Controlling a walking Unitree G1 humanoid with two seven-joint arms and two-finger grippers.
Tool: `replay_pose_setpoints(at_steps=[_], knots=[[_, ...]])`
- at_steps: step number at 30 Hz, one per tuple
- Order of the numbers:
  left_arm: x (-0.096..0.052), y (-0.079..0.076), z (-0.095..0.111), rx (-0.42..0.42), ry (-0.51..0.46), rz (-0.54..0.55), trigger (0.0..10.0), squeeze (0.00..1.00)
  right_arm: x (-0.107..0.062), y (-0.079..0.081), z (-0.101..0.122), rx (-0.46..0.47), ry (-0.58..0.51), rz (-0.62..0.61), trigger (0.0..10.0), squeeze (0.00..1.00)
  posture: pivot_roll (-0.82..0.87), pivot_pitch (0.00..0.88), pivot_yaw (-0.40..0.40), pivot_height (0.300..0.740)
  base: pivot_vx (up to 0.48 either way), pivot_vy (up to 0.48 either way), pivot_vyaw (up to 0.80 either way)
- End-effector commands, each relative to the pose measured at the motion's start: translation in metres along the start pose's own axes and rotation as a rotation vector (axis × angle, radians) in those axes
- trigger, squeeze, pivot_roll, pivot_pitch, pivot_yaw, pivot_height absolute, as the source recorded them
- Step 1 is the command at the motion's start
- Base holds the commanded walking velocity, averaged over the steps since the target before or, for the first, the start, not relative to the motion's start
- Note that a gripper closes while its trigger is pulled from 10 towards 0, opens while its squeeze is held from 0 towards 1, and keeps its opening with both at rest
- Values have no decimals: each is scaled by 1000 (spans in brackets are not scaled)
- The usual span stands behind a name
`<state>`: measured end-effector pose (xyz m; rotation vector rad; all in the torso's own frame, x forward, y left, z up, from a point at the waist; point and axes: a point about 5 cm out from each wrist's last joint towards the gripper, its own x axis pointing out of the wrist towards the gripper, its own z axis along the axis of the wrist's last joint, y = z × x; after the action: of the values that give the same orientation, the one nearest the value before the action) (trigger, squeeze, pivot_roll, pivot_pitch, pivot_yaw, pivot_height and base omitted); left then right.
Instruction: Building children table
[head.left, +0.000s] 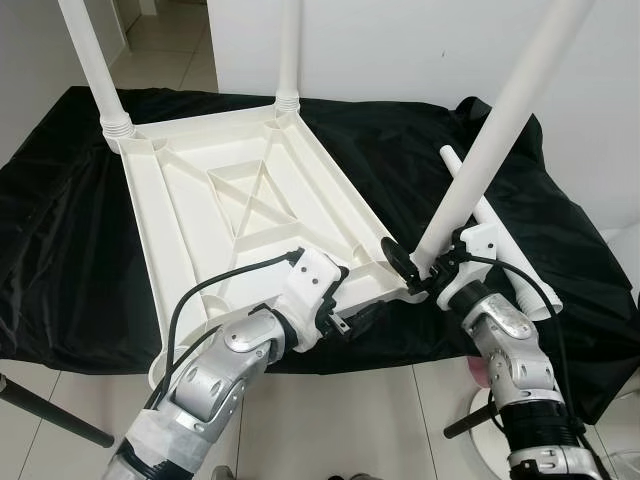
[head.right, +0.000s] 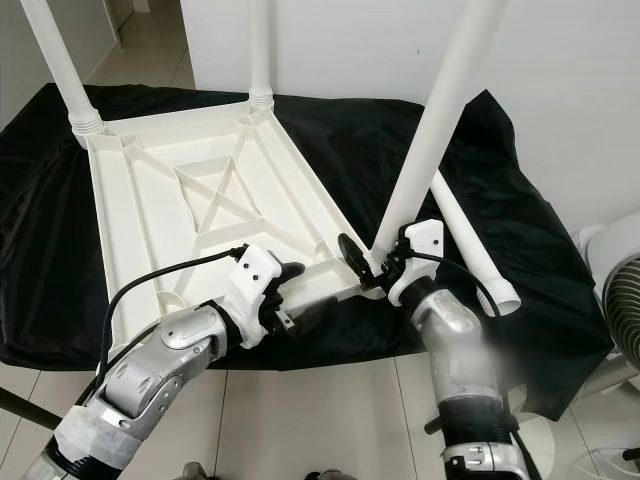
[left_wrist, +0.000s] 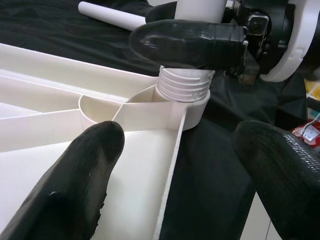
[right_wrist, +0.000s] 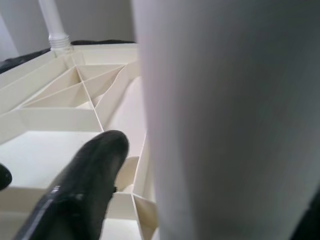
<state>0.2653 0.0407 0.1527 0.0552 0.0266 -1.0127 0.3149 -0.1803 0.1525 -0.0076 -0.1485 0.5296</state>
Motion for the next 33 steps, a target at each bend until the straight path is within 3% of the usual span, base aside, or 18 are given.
replay_pose_setpoints(at_steps=[1,2,3,11,12,13,15,16,27,31,33], knots=[[-1,-13,0,7,12,-182,10000,0,0,2,-5,2,19,46,4667,0,1,44,-53,740,0,0,0],[-1,-13,0,7,12,-182,10000,0,0,2,-5,2,19,46,4667,0,1,44,-53,740,0,0,0],[-1,-13,0,9,11,-182,10000,0,-1,0,-7,1,28,52,0,0,1,40,-55,740,0,0,0],[-1,-12,1,10,8,-175,10000,0,-8,-5,-17,17,53,66,0,0,9,37,-58,740,0,0,0],[-1,-11,1,14,10,-174,10000,0,-8,-6,-18,15,58,54,1725,0,10,37,-57,740,0,0,0],[-1,-11,1,16,12,-172,10000,0,-8,-7,-19,17,63,42,6157,0,10,38,-56,740,0,0,0],[-1,-10,1,17,14,-171,10000,0,-8,-7,-20,20,66,34,6157,0,10,38,-56,740,0,0,0],[-2,-9,1,19,14,-169,10000,0,-9,-7,-21,34,69,12,10000,0,10,40,-55,740,0,0,0],[-1,-4,0,38,22,-139,10000,0,-3,-3,-22,-17,72,-189,10000,0,10,42,-58,740,0,0,0],[-1,-3,1,36,19,-133,10000,0,2,8,-20,23,55,-288,10000,0,12,38,-59,740,0,0,0],[0,-3,1,37,15,-128,10000,0,6,19,-22,98,62,-462,10000,0,13,40,-59,740,0,0,0]])
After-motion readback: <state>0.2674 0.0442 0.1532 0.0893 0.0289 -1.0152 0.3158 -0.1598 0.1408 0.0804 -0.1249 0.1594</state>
